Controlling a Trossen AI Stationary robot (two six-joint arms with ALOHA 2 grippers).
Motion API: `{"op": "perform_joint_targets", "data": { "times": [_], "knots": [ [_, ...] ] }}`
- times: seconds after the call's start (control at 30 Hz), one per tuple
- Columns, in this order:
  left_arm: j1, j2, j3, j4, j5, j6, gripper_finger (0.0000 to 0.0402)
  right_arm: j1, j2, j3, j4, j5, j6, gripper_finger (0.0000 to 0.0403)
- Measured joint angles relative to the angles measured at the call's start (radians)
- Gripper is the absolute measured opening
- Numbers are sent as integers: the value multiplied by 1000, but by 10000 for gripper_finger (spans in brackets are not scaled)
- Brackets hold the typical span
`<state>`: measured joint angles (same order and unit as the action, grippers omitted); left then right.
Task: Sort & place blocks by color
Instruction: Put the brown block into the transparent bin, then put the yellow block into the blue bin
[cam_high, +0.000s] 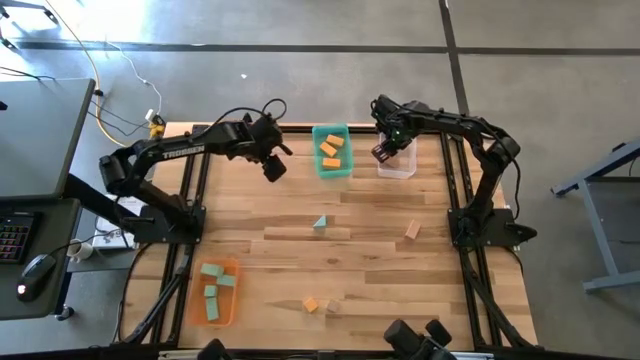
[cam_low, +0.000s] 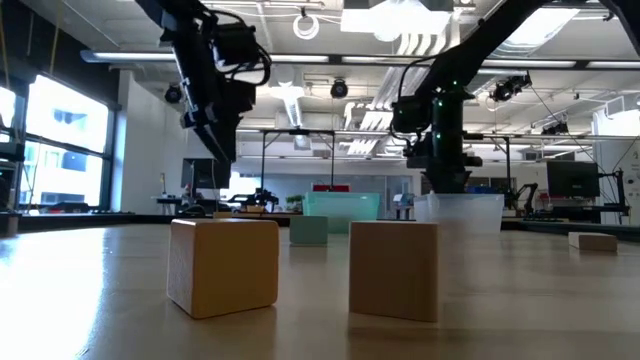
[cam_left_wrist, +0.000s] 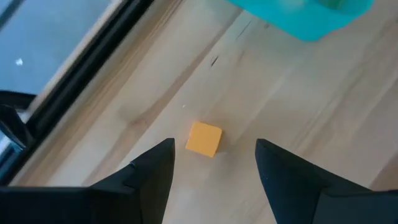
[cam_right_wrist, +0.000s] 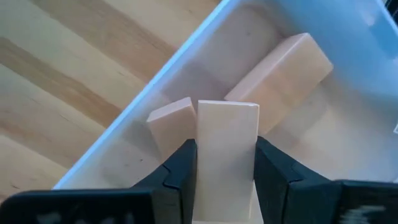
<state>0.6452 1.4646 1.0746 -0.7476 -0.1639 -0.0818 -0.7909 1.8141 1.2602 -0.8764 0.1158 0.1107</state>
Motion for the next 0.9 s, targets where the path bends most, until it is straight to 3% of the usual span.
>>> {"op": "perform_joint_targets", "data": {
  "times": [0.3,0.9],
  "knots": [
    [11,122,0,49,-1,42,211,-8,0,0,10,45,-26,191],
    [31,167,30,37,3,93,212,-7,-113,1,29,60,-58,201]
  ]
}}
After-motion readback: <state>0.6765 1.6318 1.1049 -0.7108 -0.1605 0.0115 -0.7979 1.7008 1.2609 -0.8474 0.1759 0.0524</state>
